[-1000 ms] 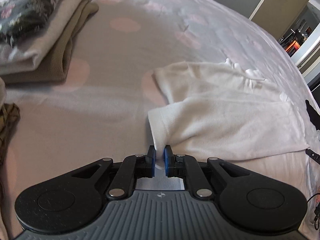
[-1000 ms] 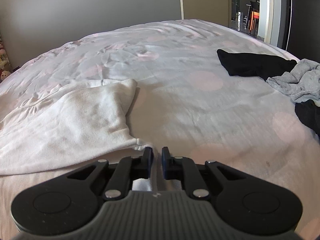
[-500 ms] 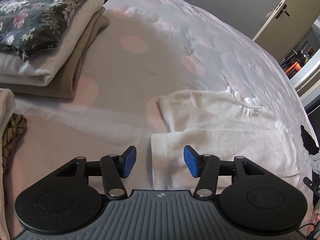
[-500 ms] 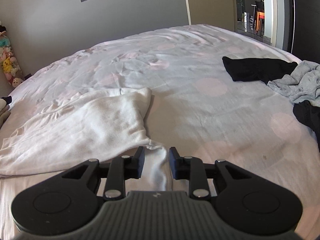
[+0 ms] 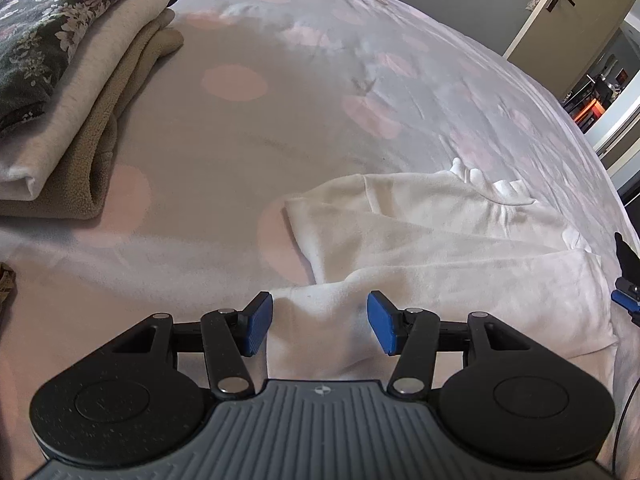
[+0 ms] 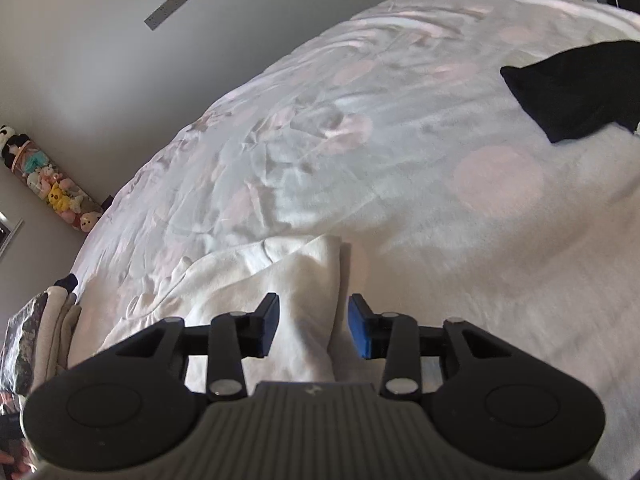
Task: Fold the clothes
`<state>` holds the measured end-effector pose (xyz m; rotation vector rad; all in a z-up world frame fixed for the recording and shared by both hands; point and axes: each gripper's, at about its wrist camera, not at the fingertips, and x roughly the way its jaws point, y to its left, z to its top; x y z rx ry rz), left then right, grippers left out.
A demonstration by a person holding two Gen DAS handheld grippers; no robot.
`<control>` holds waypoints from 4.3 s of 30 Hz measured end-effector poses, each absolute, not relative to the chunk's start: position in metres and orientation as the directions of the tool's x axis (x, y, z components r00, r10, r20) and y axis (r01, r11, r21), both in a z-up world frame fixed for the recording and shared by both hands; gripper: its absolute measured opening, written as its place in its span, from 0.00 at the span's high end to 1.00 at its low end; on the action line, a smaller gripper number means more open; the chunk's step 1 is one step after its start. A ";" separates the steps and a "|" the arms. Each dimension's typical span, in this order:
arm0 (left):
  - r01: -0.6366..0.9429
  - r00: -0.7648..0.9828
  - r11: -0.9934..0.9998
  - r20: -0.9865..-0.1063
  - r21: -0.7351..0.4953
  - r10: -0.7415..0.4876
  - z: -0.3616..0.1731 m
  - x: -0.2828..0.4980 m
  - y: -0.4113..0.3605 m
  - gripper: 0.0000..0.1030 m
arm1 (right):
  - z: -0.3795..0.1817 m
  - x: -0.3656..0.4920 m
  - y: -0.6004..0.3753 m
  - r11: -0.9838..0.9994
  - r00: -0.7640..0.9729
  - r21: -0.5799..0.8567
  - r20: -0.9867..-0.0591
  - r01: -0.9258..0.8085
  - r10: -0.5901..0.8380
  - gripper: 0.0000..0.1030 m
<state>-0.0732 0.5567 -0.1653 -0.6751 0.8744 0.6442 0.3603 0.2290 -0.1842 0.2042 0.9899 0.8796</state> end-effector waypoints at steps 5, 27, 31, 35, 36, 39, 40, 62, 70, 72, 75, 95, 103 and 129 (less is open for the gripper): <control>-0.750 0.473 0.612 -0.851 -0.252 0.230 -0.178 -0.070 0.560 0.51 | -0.197 0.382 0.250 0.630 0.192 0.533 -0.657 -0.564 0.729 0.69; -0.746 0.519 0.609 -0.808 -0.269 0.279 -0.162 -0.088 0.548 0.52 | -0.173 0.330 0.240 0.616 0.278 0.375 -0.649 -0.693 0.708 0.92; -0.752 0.525 0.598 -0.800 -0.277 0.290 -0.156 -0.097 0.545 0.52 | -0.175 0.317 0.232 0.643 0.293 0.395 -0.652 -0.657 0.699 0.99; -0.757 0.528 0.590 -0.794 -0.281 0.300 -0.150 -0.107 0.541 0.51 | -0.176 0.305 0.223 0.673 0.312 0.414 -0.655 -0.613 0.688 0.98; -0.758 0.528 0.589 -0.794 -0.281 0.301 -0.151 -0.109 0.541 0.50 | -0.176 0.302 0.221 0.680 0.317 0.418 -0.656 -0.602 0.685 0.97; -0.765 0.538 0.565 -0.789 -0.308 0.298 -0.155 -0.114 0.543 0.47 | -0.176 0.293 0.214 0.701 0.331 0.432 -0.659 -0.568 0.675 0.94; -0.768 0.541 0.556 -0.787 -0.318 0.297 -0.156 -0.116 0.544 0.47 | -0.177 0.290 0.212 0.707 0.336 0.436 -0.661 -0.556 0.672 0.93; -0.728 0.521 0.640 -0.805 -0.246 0.283 -0.124 -0.065 0.525 0.87 | -0.201 0.227 0.250 0.594 0.249 0.425 -0.629 -0.682 0.736 0.80; -0.629 0.590 0.707 -0.791 -0.323 0.163 -0.126 -0.016 0.507 0.79 | -0.200 0.227 0.252 0.578 0.234 0.431 -0.624 -0.693 0.746 0.79; -0.618 0.599 0.714 -0.785 -0.330 0.155 -0.125 -0.012 0.502 0.73 | -0.199 0.227 0.252 0.576 0.237 0.428 -0.621 -0.696 0.747 0.79; -0.609 0.625 0.725 -0.758 -0.323 0.188 -0.117 -0.019 0.496 0.63 | -0.197 0.226 0.251 0.577 0.245 0.416 -0.619 -0.703 0.746 0.79; -0.665 0.551 0.730 -0.764 -0.159 0.336 -0.176 -0.052 0.471 0.83 | -0.197 0.220 0.259 0.560 0.240 0.394 -0.619 -0.728 0.748 0.76; -0.636 0.581 0.763 -0.724 -0.117 0.373 -0.147 -0.045 0.485 0.87 | -0.194 0.215 0.259 0.546 0.238 0.387 -0.610 -0.743 0.755 0.71; -0.640 0.551 0.761 -0.756 -0.111 0.353 -0.142 -0.115 0.397 0.91 | -0.175 0.194 0.236 0.533 0.244 0.365 -0.601 -0.763 0.761 0.49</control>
